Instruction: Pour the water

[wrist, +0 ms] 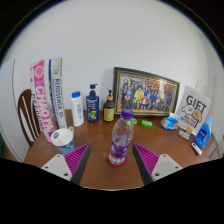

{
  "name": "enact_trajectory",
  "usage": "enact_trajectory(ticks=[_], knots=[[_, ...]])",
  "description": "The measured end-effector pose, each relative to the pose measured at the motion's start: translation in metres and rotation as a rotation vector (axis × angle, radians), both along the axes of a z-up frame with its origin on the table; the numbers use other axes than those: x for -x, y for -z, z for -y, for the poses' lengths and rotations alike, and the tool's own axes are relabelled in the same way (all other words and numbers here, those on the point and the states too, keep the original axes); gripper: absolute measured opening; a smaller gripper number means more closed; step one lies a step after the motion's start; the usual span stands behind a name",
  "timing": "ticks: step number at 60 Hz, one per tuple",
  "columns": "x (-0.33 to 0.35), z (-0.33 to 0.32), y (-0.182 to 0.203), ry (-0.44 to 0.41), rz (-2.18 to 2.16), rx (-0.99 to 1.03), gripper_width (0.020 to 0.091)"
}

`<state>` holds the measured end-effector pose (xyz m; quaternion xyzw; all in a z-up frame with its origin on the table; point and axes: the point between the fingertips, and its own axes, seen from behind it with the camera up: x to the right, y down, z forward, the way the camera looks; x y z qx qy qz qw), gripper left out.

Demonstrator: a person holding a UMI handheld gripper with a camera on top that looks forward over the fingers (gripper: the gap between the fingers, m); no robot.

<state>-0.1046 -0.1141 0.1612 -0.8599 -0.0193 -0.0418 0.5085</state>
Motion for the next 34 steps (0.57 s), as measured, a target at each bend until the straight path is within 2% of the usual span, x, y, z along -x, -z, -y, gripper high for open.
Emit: enact_trajectory(ticks=[8, 17, 34], knots=[[0.022, 0.054, -0.032, 0.028, -0.002, 0.032, 0.0854], [0.042, 0.093, -0.051, 0.036, -0.022, 0.045, 0.0853], [0.033, 0.122, -0.058, 0.073, -0.022, 0.045, 0.0858]])
